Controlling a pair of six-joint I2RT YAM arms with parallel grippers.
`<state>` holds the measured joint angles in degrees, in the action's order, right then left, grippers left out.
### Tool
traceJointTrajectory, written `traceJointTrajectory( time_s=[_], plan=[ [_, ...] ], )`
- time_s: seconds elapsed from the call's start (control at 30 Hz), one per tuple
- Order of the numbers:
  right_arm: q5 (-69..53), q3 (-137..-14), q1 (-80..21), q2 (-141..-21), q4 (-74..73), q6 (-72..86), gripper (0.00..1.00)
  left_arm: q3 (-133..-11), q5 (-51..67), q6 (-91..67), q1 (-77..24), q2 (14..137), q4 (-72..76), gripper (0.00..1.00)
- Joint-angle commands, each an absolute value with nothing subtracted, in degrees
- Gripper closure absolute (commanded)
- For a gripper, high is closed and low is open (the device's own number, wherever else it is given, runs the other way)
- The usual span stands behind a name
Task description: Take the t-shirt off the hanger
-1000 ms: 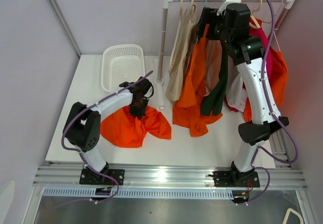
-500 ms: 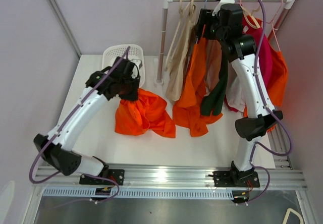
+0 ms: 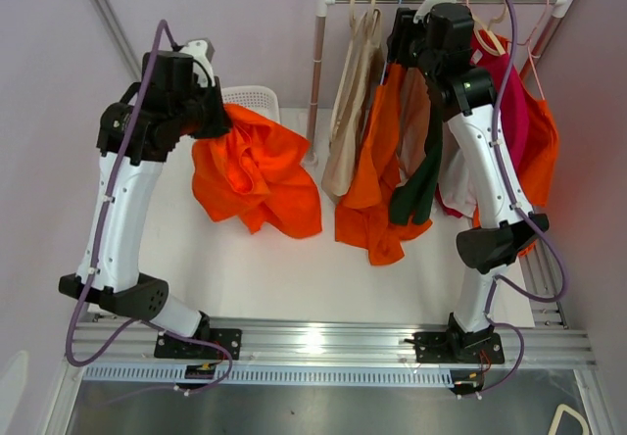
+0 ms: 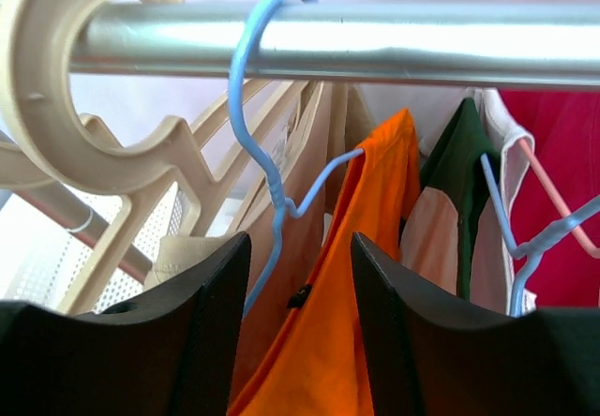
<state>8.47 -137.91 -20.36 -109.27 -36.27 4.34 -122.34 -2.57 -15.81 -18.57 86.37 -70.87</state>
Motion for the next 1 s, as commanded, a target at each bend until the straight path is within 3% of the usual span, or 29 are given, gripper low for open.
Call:
traceJointTrajectory(
  time_s=[0.0, 0.2, 0.4, 0.53, 0.7, 0.97],
  plan=[
    [10.1, -137.99, -21.09, -109.51, -31.91, 2.38, 0.49, -125.25, -1.49, -18.28, -17.32, 85.09, -62.95, 0.99],
    [9.76, -139.74, -21.53, -111.62, -31.29, 2.72, 0.48, -134.61, -0.44, -20.92, -14.6, 88.5, -54.94, 0.99],
    [10.19, -142.38, -21.97, -114.6, -31.73, 2.64, 0.53, -133.51, 2.73, -22.33, -11.87, 88.6, -45.02, 0.99],
    [11.51, -142.65, -22.59, -115.22, -31.2, 1.67, 0.73, -130.17, 1.14, -21.45, -10.55, 87.28, -37.46, 0.99],
    [13.88, -143.43, -23.64, -115.05, -30.85, 0.26, 0.9, -130.69, 1.75, -20.66, -7.48, 89.38, -34.02, 0.99],
    [16.52, -144.32, -24.52, -112.59, -30.06, -2.98, 1.0, -132.45, 5.44, -22.59, -3.52, 95.44, -28.92, 0.99]
  ],
)
